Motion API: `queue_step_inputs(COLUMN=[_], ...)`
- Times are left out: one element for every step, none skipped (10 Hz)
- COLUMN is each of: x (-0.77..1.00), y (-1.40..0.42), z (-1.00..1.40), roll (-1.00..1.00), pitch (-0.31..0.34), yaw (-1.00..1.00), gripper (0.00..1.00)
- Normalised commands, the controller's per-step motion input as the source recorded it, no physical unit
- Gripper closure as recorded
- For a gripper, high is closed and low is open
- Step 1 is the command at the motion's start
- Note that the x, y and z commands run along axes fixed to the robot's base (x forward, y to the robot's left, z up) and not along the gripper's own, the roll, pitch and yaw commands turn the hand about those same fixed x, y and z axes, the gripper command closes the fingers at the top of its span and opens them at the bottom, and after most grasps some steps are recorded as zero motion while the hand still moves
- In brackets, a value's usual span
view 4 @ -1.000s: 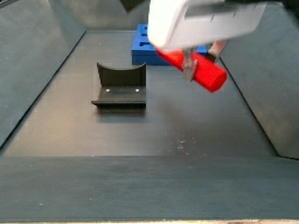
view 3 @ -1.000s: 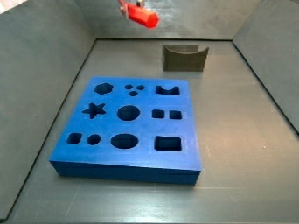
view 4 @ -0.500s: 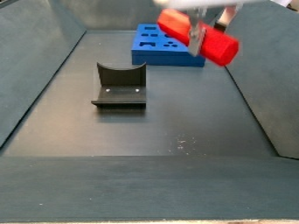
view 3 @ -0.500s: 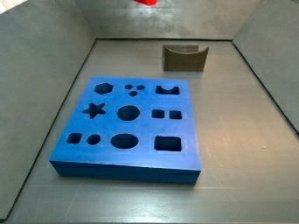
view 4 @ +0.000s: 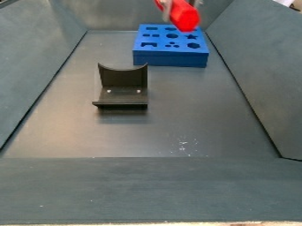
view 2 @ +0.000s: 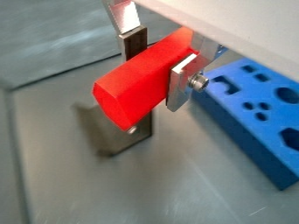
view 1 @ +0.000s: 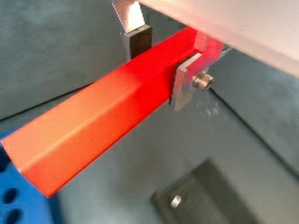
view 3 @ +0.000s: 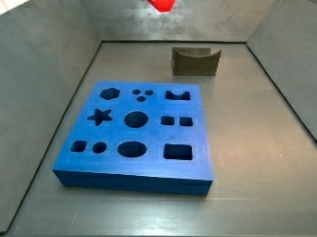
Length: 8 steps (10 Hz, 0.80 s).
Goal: Pick up the hexagon object. Move up. Place the hexagon object on the fixture. Regrasp the hexagon object. Move to above the board. Insert the hexagon object.
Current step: Place the hexagon object on the fixture.
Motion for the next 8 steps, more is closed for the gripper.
queue_step_inputs(x=[0.33,0.25,0.14,0.08,0.05,0.06,1.00,1.00], y=[-0.18,-0.10,-0.06,-0.02,-0.02,-0.01,0.50,0.49], z=[0.03,0.02,0.02,0.02,0.01,0.00,-0.14,-0.14], roll=[0.02,0.03,0.04,0.05,0.06,0.06,-1.00,-1.00], pitch=[0.184,0.223,0.254,0.216,0.169,0.140,0.186,0.189], yaw=[-1.00,-1.00,-0.84,-0.59,-0.39,-0.22,0.31,0.31], gripper=[1.00,1.00,1.00,1.00,1.00,1.00,1.00,1.00])
